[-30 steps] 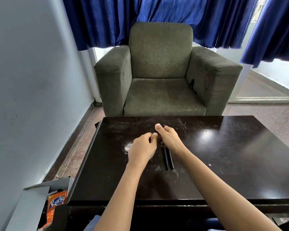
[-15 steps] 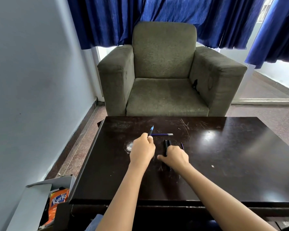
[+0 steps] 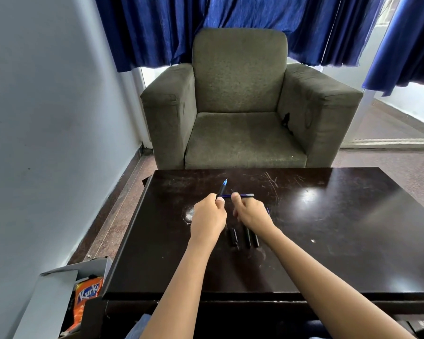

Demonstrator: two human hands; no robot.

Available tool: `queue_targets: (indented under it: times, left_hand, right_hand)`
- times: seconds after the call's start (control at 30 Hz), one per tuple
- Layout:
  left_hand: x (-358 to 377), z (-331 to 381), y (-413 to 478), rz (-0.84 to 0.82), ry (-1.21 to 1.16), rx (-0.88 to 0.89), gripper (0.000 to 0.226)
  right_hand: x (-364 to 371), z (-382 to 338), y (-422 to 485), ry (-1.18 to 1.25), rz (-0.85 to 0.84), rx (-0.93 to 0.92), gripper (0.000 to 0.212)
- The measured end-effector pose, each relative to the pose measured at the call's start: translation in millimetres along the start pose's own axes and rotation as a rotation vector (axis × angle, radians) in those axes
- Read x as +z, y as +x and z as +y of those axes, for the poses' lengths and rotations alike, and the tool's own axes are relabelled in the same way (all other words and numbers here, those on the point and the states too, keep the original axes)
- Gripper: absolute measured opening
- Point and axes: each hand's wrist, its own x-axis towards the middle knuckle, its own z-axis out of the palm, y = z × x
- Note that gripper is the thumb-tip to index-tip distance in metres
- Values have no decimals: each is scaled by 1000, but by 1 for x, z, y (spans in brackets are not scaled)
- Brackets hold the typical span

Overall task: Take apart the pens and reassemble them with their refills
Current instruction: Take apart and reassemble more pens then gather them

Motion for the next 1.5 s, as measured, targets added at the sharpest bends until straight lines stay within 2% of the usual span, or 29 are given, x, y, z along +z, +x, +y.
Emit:
queue_targets:
  times: [0.07, 0.13, 0.23, 0.37, 0.53, 0.7, 0.77, 0.93, 1.1, 1.27, 1.43, 1.5]
  left_hand:
    - [-1, 1, -1, 8, 35, 41, 30]
    - [-2, 1, -2, 0, 86, 105, 28]
    - [-2, 5, -6, -56, 140, 178, 28]
    - [-2, 12, -8, -110, 162, 146, 36]
    - [-6, 21, -9, -262, -151, -10, 45]
    - [-12, 28, -13, -437, -558, -162, 42]
    - [-15, 31, -12, -488, -647, -179, 42]
    - [-13, 28, -12, -372, -514, -136, 40]
    - [-9, 22, -10, -250, -410, -129, 39]
    - [-9, 21, -9, -231, -381, -127, 38]
    - [-4, 17, -7, -225, -339, -126, 31]
    - [-3, 16, -7, -214, -325, -126, 29]
  right_hand:
    - [-8, -10, -1, 250, -25, 24, 65]
    - [-12, -17, -3, 359, -34, 27, 67]
    - [-15, -20, -3, 307, -10, -26, 61]
    - [-19, -22, -3, 216, 6, -62, 50]
    - [-19, -22, -2, 303, -34, -128, 47]
    - [-22, -19, -1, 456, -110, -207, 46]
    - [-24, -19, -1, 528, -102, -238, 43]
    - [-20, -19, 1, 556, -90, -228, 40]
    - [-23, -22, -1, 759, -133, -164, 25]
    - [-23, -25, -1, 976, -225, -82, 23]
    - [-24, -23, -3, 1026, -230, 0, 4]
    - [-25, -24, -2, 1089, -236, 56, 12]
